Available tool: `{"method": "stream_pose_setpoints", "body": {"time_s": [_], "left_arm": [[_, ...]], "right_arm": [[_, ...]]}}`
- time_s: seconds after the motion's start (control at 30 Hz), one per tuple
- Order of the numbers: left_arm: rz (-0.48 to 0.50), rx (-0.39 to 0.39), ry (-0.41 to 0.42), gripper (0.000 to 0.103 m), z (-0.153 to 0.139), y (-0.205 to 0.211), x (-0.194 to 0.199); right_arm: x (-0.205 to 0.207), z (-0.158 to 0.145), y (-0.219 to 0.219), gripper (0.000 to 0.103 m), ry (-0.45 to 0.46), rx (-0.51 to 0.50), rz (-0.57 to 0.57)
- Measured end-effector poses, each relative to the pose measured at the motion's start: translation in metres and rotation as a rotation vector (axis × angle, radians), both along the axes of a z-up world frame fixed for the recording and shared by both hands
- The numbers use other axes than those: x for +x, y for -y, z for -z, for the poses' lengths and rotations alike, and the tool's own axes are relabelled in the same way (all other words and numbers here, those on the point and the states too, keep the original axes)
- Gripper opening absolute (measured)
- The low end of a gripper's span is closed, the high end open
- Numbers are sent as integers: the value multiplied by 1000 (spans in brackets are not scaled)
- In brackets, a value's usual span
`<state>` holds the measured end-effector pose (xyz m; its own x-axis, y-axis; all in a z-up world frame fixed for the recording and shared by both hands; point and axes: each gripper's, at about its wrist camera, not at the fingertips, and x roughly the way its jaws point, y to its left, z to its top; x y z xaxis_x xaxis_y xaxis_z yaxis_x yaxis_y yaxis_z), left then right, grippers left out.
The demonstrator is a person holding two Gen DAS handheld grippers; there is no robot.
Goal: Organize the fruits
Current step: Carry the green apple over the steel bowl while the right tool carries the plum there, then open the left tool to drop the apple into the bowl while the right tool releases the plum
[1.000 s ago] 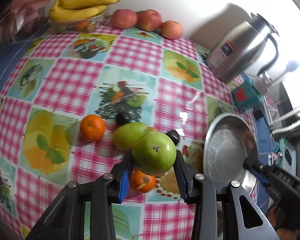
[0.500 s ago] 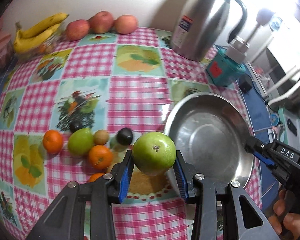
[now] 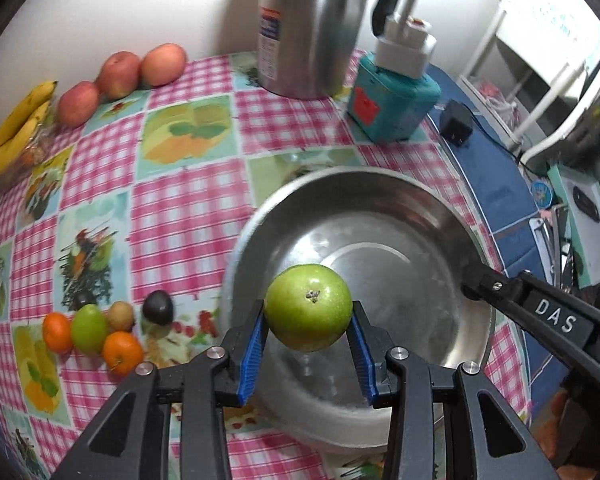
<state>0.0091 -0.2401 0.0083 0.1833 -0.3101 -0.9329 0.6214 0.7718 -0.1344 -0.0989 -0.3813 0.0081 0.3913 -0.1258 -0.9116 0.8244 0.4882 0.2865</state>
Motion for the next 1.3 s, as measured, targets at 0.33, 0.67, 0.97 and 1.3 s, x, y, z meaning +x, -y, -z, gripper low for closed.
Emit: {"method": "stream_pose_setpoints", "body": {"time_s": [0.33,0.67,0.97,1.3], "left_arm": [[10,47,-20,42,29,10,-1],[9,32,-2,44,24,9,-1],[-30,29,19,67,11,-6,6],[-115,39,66,75,-1,-36,20]], "right_arm": [[2,29,4,26,-64,53,-12],[3,36,4,31,-99,61,-13],[0,23,2,54,-88,38,-9],[4,11,-10,54,-89,12,-55]]}}
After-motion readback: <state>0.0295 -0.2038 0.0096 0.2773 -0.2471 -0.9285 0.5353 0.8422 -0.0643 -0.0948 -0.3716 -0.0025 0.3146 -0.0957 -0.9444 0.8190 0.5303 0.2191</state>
